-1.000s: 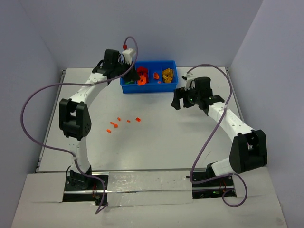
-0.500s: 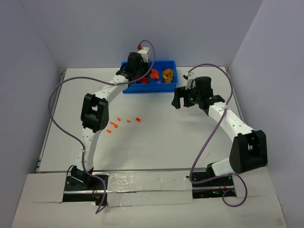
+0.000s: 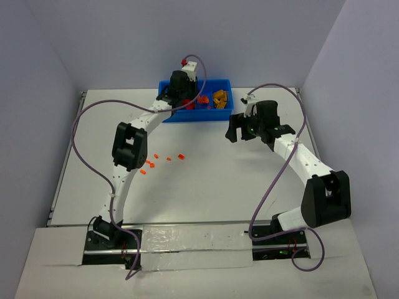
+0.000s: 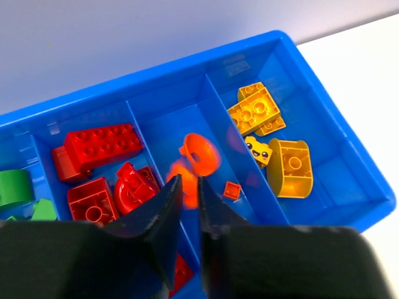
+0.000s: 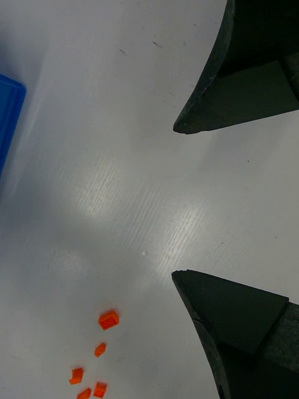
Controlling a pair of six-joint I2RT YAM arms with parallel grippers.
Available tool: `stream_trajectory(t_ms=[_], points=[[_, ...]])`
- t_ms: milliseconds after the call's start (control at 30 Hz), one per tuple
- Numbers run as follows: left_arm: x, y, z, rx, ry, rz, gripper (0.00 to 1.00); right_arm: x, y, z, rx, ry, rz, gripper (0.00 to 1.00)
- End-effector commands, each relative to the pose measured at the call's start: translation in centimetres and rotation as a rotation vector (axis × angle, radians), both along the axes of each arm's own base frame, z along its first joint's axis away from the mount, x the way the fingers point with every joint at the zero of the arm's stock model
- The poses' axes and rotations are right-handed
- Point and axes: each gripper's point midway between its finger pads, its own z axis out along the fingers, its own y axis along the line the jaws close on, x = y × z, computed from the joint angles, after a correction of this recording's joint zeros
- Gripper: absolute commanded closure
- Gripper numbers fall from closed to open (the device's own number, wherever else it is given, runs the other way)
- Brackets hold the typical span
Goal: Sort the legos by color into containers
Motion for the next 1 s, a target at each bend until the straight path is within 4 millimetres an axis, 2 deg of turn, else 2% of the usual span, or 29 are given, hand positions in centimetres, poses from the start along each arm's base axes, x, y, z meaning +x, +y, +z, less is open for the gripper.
stream_trajectory(t_ms=[0,33,100,167,267,333,367,400,433,467,533,567,600,667,700,800,833,933,967], points=[[1.3,-1.2,3.0,-0.036,-0.106,-0.012,0.67,0.5,0.1,0.9,0.020,-0.036,0.002,0.04],[1.3,-1.3,3.1,-0.038,-0.110,-0.014,0.65,0.5,0.1,0.8,0.019,-0.035,0.003,0.04],[1.4,-1.3,3.3,-0.043,-0.114,-0.013,0.51,0.3,0.1,0.7,0.016,-0.036,0.011,0.04],[1.5,-1.3,4.3,-0.051,-0.125,-0.009,0.42,0.1,0.3,0.5,0.012,-0.040,0.038,0.05],[0.9,-0.3,8.5,-0.089,-0.154,0.008,0.32,-0.2,1.2,0.3,-0.007,-0.049,0.090,0.07],[-0.1,1.8,12.6,-0.133,-0.155,0.018,0.28,-0.1,2.2,0.4,-0.015,-0.056,0.128,0.10],[-0.5,3.1,12.4,-0.145,-0.114,0.018,0.27,-0.2,3.1,0.4,-0.020,-0.060,0.154,0.12],[-1.4,4.5,14.8,-0.171,-0.120,0.009,0.26,-0.3,4.1,0.5,-0.030,-0.069,0.187,0.13],[-2.3,5.9,15.8,-0.179,-0.107,0.002,0.26,-0.4,5.0,0.6,-0.041,-0.078,0.218,0.14],[-3.3,7.2,15.6,-0.169,-0.081,-0.002,0.25,-0.6,5.9,0.5,-0.058,-0.086,0.247,0.16],[-6.9,11.1,19.6,-0.134,-0.103,-0.021,0.23,-1.0,8.2,0.0,-0.132,-0.103,0.315,0.19],[-7.2,12.4,17.5,-0.104,-0.050,-0.014,0.23,-1.4,9.4,-0.3,-0.144,-0.103,0.354,0.20],[-9.9,15.5,19.7,-0.103,-0.059,0.014,0.23,-1.8,11.0,-0.9,-0.179,-0.100,0.395,0.23],[-11.7,18.7,19.3,-0.110,-0.018,0.057,0.24,-2.2,12.5,-1.7,-0.219,-0.076,0.423,0.29],[-12.6,21.4,18.8,-0.109,0.006,0.102,0.24,-2.5,13.4,-2.4,-0.240,-0.058,0.437,0.32],[-16.0,25.0,17.4,-0.108,0.066,0.147,0.22,-3.1,16.7,-4.3,-0.294,-0.015,0.486,0.36],[-16.8,26.2,16.2,-0.112,0.098,0.166,0.22,-2.9,17.4,-4.3,-0.310,-0.015,0.488,0.36],[-19.0,28.6,15.9,-0.149,0.118,0.161,0.16,-4.0,19.6,-6.7,-0.365,0.039,0.539,0.35],[-19.6,28.8,14.9,-0.160,0.143,0.149,0.14,-3.7,20.3,-6.5,-0.373,0.033,0.540,0.35]])
